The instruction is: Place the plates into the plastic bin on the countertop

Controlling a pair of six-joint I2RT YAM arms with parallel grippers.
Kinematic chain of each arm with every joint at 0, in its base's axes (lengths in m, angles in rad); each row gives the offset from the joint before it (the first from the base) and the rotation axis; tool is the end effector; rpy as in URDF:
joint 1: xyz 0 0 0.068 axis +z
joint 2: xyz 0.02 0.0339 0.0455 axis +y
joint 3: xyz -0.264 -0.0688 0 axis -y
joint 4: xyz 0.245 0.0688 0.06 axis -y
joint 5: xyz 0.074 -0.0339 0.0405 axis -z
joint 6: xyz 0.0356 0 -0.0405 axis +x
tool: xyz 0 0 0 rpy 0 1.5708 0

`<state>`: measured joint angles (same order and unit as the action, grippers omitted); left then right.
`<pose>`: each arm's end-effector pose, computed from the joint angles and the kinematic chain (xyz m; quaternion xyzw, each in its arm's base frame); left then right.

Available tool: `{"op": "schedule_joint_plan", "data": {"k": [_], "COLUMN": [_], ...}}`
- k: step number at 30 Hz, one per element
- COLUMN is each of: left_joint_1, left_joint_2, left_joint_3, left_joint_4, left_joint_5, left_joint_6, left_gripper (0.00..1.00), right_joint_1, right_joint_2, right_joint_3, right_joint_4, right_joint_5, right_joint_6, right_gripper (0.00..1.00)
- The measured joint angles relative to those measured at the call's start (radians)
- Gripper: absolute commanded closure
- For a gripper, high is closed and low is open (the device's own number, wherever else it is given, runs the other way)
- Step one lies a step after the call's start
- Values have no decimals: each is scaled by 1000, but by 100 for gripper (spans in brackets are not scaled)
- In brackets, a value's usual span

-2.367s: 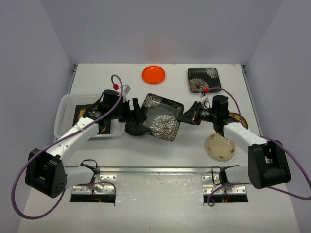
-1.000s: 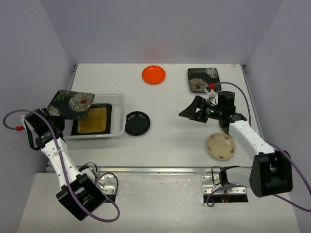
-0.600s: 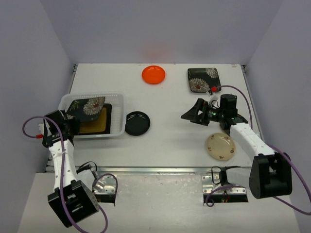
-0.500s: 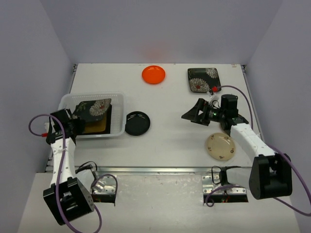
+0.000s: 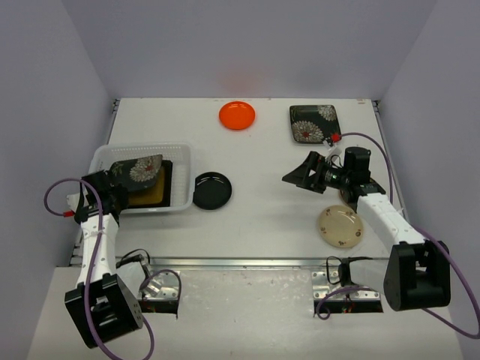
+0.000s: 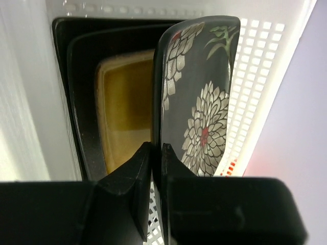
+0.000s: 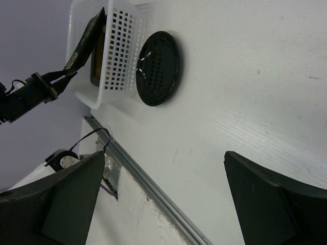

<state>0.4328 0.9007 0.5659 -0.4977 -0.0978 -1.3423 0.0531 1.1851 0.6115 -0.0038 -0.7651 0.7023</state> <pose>0.1627 0.0790 0.2156 -0.7336 0.5744 -0.1173 0.3438 0.2409 0.0375 0.2211 0.0915 0.8298 0.4681 0.2899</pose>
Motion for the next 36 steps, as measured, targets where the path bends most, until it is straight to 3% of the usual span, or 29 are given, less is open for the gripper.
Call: {"op": "schedule_joint_plan", "data": {"k": [5,11,12,14,24,30,36], "left_joint_1": [0,-1,-1,-1,-1,0,20], "left_joint_2": [1,0,0,-12,-167,-150,-78], "left_joint_3": [0,-2,-3,-3,-3,14,84], "left_joint_4": [36,105,110,109,31,20,-8], "left_joint_5": [-35,-37,-35,-25,-17,22,126], "left_joint_6": [46,86,92,101,135,172,301], "left_gripper": [61,35,14,0,0,0,0], "right_joint_1": [0,0,-1,-1,-12,-28,-152], "right_joint_2": [0,0,0,0,0,1,111], "right_joint_3": [-10,-13,-14,-14,-15,-15,-5], "right_joint_4": [13,21,21,22,-11,-54,-19], "right_joint_5": [-5,-4,-4,-4,37,63,-30], "right_joint_6": [6,7,7,7,4,46,175], "right_gripper": [1,1,1,1,1,1,1]}}
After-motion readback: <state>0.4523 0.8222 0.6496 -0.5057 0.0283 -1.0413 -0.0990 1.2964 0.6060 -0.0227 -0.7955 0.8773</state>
